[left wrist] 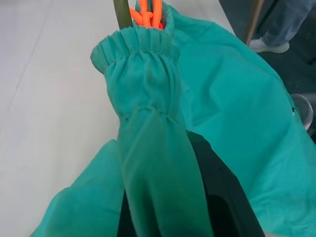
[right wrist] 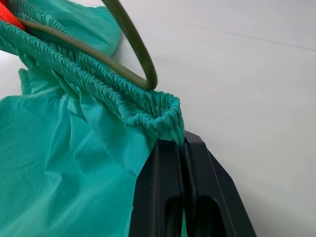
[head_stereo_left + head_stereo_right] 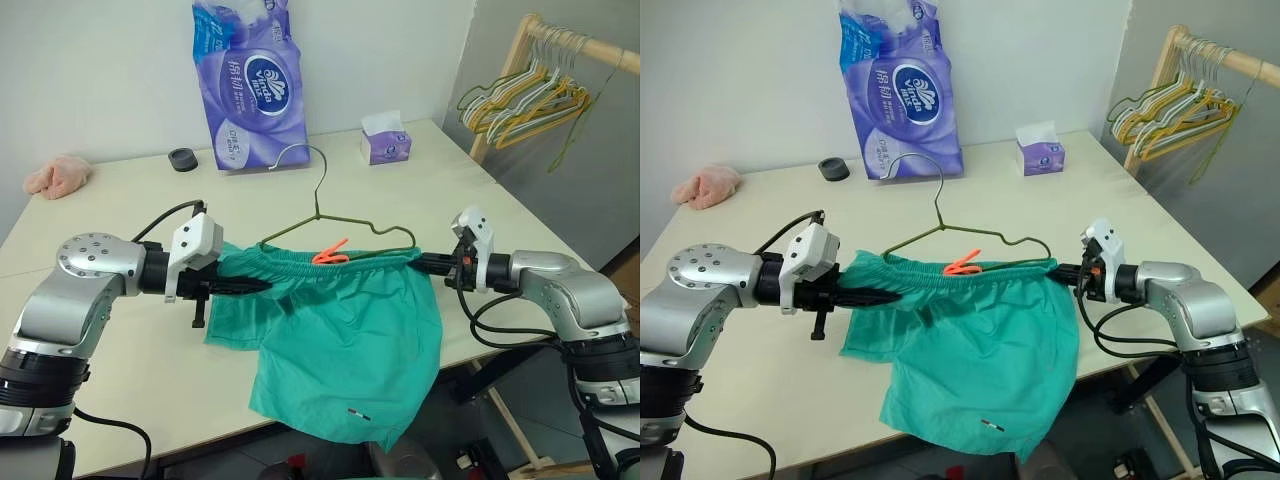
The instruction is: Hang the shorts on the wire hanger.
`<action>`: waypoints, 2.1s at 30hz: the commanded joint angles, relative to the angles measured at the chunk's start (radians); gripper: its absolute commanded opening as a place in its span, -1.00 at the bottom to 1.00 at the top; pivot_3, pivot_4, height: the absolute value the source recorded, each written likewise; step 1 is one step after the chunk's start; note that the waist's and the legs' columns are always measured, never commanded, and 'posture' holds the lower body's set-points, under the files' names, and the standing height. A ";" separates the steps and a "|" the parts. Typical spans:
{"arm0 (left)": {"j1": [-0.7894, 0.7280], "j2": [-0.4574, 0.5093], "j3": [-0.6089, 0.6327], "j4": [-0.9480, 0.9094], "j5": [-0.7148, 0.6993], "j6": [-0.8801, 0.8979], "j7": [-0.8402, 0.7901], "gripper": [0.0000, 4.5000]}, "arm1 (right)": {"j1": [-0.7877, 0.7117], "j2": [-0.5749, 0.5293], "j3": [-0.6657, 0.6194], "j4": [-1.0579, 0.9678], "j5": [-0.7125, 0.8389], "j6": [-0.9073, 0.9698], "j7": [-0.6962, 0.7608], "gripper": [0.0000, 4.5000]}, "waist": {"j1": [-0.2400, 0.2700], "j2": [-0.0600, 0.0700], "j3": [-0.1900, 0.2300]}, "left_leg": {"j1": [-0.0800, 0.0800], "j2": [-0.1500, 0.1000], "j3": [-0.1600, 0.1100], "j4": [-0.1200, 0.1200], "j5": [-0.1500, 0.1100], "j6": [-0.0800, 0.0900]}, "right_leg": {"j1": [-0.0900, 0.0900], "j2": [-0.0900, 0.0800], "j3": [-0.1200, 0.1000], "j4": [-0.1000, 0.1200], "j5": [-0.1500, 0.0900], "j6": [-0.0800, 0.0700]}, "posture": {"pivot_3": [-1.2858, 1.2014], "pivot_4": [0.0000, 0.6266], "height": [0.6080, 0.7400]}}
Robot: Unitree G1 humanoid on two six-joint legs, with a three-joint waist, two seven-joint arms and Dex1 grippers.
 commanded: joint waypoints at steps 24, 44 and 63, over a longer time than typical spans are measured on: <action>0.035 0.092 -0.025 0.076 0.174 -0.150 -0.004 -0.96 | -0.032 -0.109 0.011 -0.096 -0.021 -0.001 0.036 -1.00 | -0.001 0.000 0.000 | 0.000 0.000 0.000 0.000 0.000 0.000 | 0.000 0.000 0.000 0.000 0.000 0.000 | -0.22 -0.85 1.00; 0.000 0.004 -0.101 0.075 0.266 -0.194 0.066 -0.97 | -0.205 -0.034 0.226 -0.189 -0.114 -0.066 0.111 -0.77 | -0.001 0.001 0.000 | -0.003 0.000 0.000 -0.001 0.000 0.000 | -0.003 -0.001 0.000 -0.001 0.000 0.000 | -0.22 -0.90 1.00; 0.007 -0.026 -0.116 0.064 0.274 -0.199 0.078 -0.97 | -0.107 -0.070 0.286 -0.130 -0.339 -0.226 0.088 0.55 | -0.007 0.000 0.000 | -0.002 0.000 0.000 -0.001 0.000 0.000 | -0.003 -0.002 0.000 0.000 0.000 0.000 | -0.23 -0.92 1.00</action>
